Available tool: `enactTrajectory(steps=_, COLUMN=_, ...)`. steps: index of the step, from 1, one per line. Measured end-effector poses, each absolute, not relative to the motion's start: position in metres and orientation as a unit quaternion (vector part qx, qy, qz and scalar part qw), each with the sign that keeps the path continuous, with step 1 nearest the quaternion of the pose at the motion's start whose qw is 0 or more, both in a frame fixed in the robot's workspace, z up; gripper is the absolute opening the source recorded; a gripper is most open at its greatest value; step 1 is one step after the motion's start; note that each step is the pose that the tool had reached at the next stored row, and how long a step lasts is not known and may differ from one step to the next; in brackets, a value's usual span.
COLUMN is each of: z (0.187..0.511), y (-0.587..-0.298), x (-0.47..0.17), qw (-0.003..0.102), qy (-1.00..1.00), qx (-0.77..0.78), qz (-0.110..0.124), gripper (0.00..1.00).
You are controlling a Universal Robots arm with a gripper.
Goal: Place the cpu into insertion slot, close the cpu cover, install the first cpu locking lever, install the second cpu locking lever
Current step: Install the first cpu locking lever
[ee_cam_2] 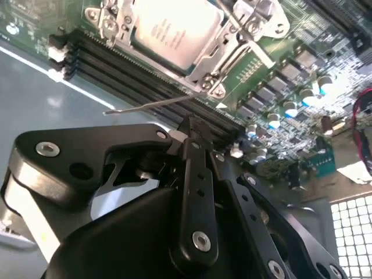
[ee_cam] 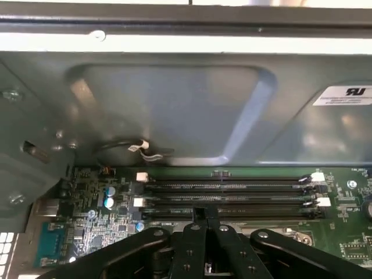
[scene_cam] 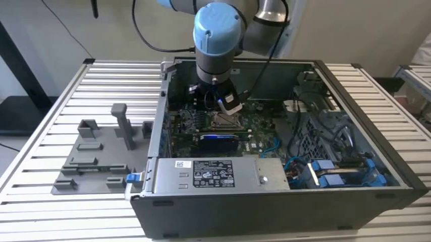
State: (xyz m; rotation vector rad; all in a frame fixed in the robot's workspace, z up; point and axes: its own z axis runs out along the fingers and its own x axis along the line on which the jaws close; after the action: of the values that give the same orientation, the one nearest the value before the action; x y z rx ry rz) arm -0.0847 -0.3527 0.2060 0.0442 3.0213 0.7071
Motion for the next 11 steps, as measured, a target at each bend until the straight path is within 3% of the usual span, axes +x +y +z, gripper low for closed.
enactTrajectory(steps=11, z=0.1965, y=-0.3530, x=-0.0843, qw=0.020, qy=0.977, qx=0.016, qz=0.211, gripper=0.11)
